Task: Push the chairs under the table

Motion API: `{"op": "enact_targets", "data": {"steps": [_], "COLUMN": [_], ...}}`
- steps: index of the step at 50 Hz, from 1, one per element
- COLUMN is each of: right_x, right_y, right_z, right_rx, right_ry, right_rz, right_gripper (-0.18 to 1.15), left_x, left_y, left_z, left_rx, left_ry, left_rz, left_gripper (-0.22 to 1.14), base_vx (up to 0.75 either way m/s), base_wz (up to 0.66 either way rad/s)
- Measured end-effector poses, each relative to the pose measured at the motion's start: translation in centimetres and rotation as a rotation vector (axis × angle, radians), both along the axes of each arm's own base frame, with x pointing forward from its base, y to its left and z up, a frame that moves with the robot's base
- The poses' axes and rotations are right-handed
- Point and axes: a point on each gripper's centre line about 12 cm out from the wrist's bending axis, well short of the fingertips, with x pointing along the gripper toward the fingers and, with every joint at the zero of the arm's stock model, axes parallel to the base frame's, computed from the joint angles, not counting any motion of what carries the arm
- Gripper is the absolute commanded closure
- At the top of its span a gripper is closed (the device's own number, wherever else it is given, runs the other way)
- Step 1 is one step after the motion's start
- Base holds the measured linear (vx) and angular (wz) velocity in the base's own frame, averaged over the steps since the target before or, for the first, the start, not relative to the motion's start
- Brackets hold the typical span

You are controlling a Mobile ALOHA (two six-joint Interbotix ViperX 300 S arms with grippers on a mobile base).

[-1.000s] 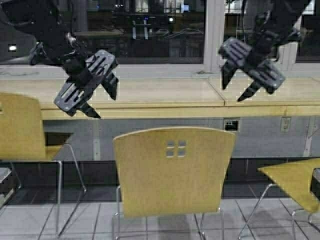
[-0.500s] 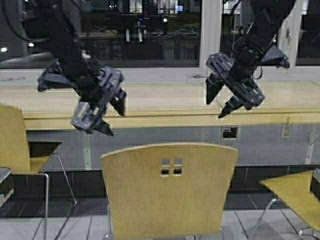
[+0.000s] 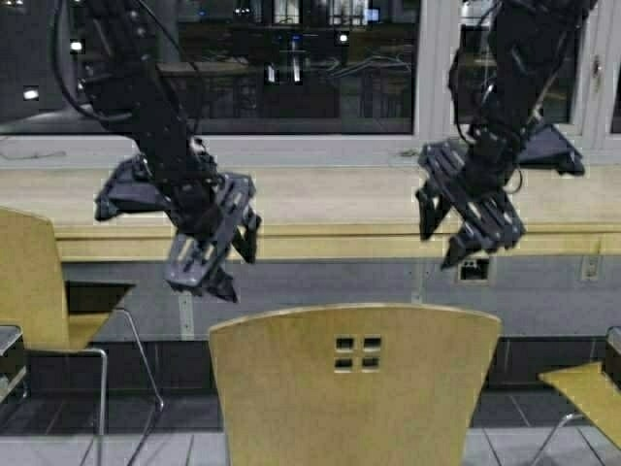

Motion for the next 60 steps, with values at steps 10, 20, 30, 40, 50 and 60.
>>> {"op": "enact_targets", "data": {"steps": [10, 20, 30, 40, 50, 60], "right_x": [-0.5, -0.1, 0.6, 1.6, 3.5, 5.3], "right_y": [-0.3, -0.2, -0.7, -1.3, -1.4, -1.6], "right_z": [-1.9, -3.6, -5.5, -7.5, -8.9, -10.6], "right_rx": [-0.013, -0.022, -0.032, -0.037, -0.033, -0.030], "right_ry": [0.050, 0.076, 0.102, 0.124, 0.113, 0.104], "right_rz": [-0.007, -0.007, -0.020, -0.039, -0.051, -0.062], "right_gripper": [0.13, 0.13, 0.13, 0.13, 0.13, 0.13], "left_x": [0.1, 1.0, 1.8, 2.9, 4.0, 5.1], "left_y": [-0.8, -1.5, -2.0, -2.8, -3.4, -3.3], "left_z": [-1.6, -2.9, -4.5, -6.4, -8.1, -9.4], "left_rx": [0.006, 0.006, 0.011, 0.012, 0.010, 0.008], "left_ry": [0.027, 0.033, 0.041, 0.044, 0.042, 0.039], "left_rz": [-0.005, -0.001, 0.000, 0.001, 0.004, 0.021], "left_gripper": [0.00, 0.00, 0.00, 0.00, 0.00, 0.00], "base_vx": [0.08, 0.04, 0.02, 0.00, 0.00, 0.01], "base_wz": [0.03, 0.02, 0.00, 0.00, 0.00, 0.00]}}
